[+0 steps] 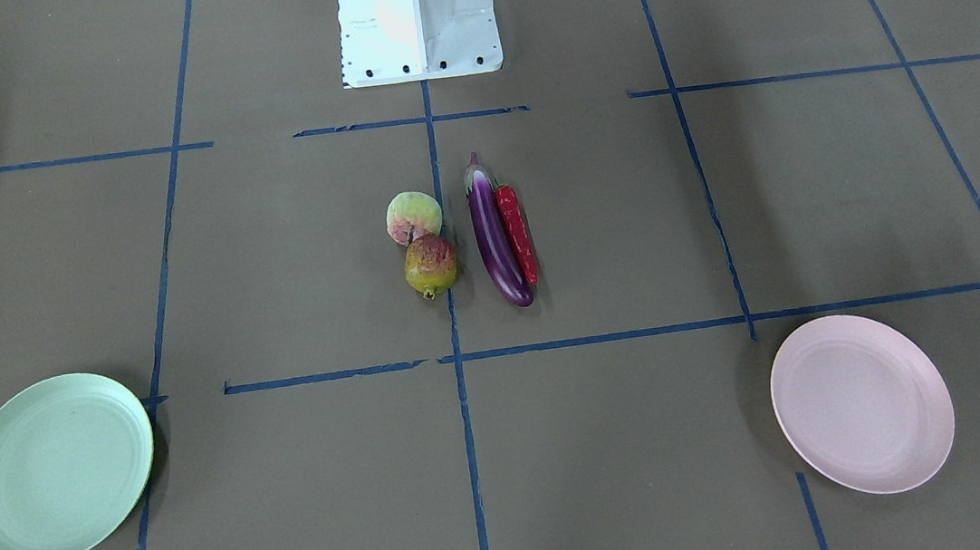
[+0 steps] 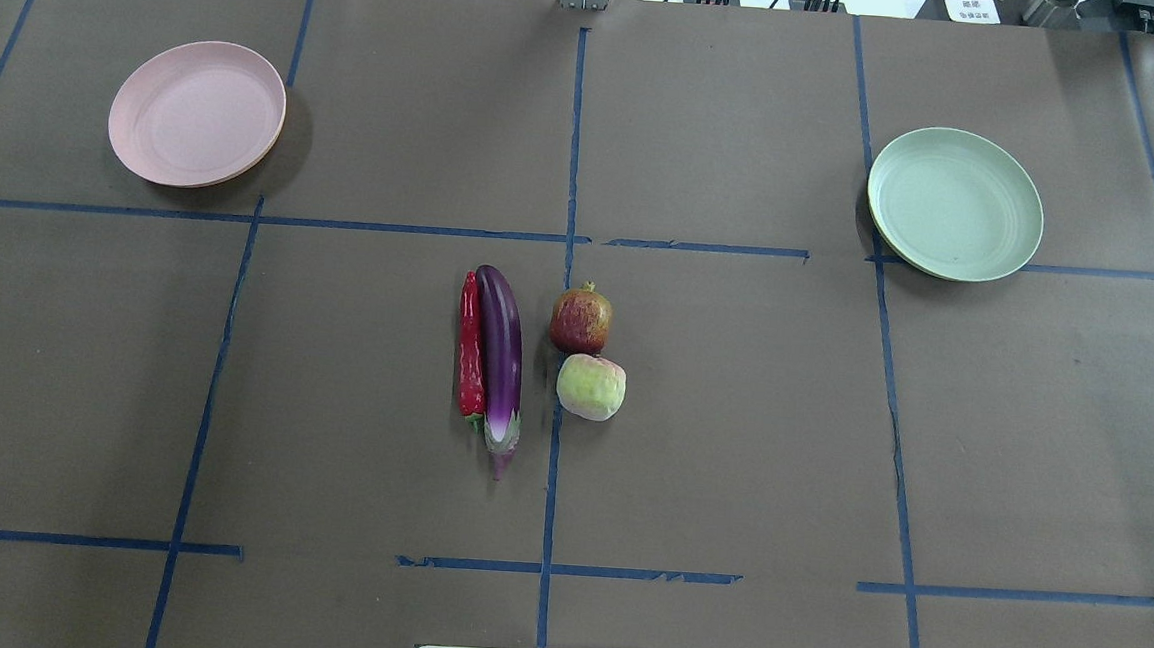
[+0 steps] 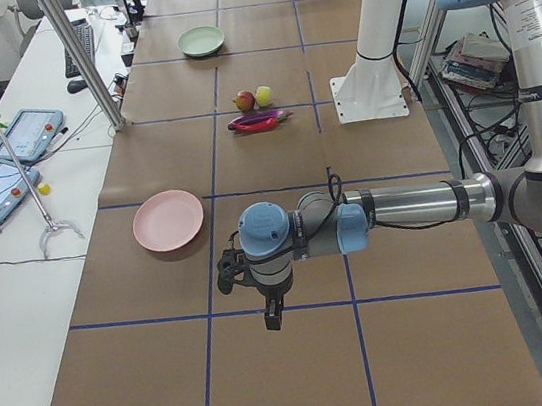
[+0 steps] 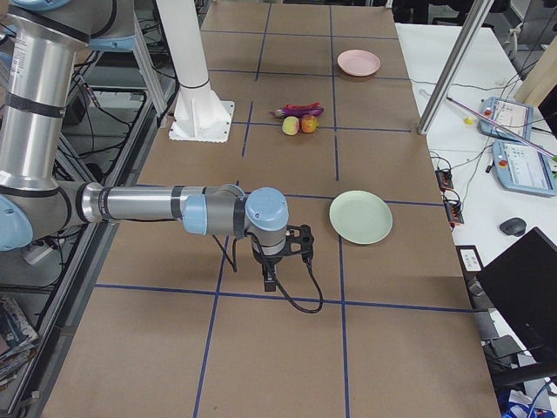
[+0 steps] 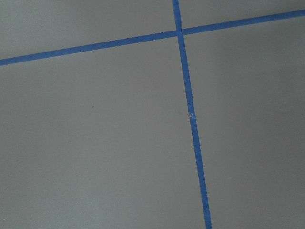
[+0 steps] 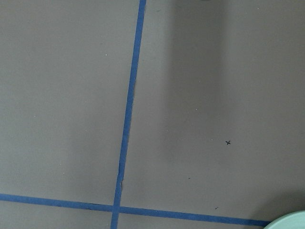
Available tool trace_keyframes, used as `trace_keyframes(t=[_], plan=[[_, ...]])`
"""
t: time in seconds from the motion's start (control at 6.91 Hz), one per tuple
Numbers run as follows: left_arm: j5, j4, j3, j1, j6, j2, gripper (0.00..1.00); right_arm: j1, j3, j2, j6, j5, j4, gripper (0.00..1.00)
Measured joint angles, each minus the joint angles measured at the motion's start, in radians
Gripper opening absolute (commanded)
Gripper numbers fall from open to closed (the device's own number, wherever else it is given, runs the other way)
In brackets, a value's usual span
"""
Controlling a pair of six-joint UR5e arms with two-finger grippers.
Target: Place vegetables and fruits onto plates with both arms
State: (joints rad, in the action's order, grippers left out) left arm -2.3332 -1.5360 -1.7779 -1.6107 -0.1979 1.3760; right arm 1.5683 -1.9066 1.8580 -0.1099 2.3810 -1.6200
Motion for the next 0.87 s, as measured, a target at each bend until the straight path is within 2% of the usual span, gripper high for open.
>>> trace_keyframes(t=[0.43,0.72,0.87], plan=[[0.000,0.000,-0.003,0.001,0.000,-0.001,1.00,-0.024,-0.004,-0.046,0.001,0.001,0.025,1.00],[-0.003,0.000,-0.002,0.001,0.001,-0.001,1.00,-0.104,-0.005,-0.131,0.016,0.033,0.101,1.00],[-0.004,0.000,-0.001,0.002,0.001,-0.001,1.00,-0.174,-0.005,-0.204,0.085,0.048,0.130,1.00]])
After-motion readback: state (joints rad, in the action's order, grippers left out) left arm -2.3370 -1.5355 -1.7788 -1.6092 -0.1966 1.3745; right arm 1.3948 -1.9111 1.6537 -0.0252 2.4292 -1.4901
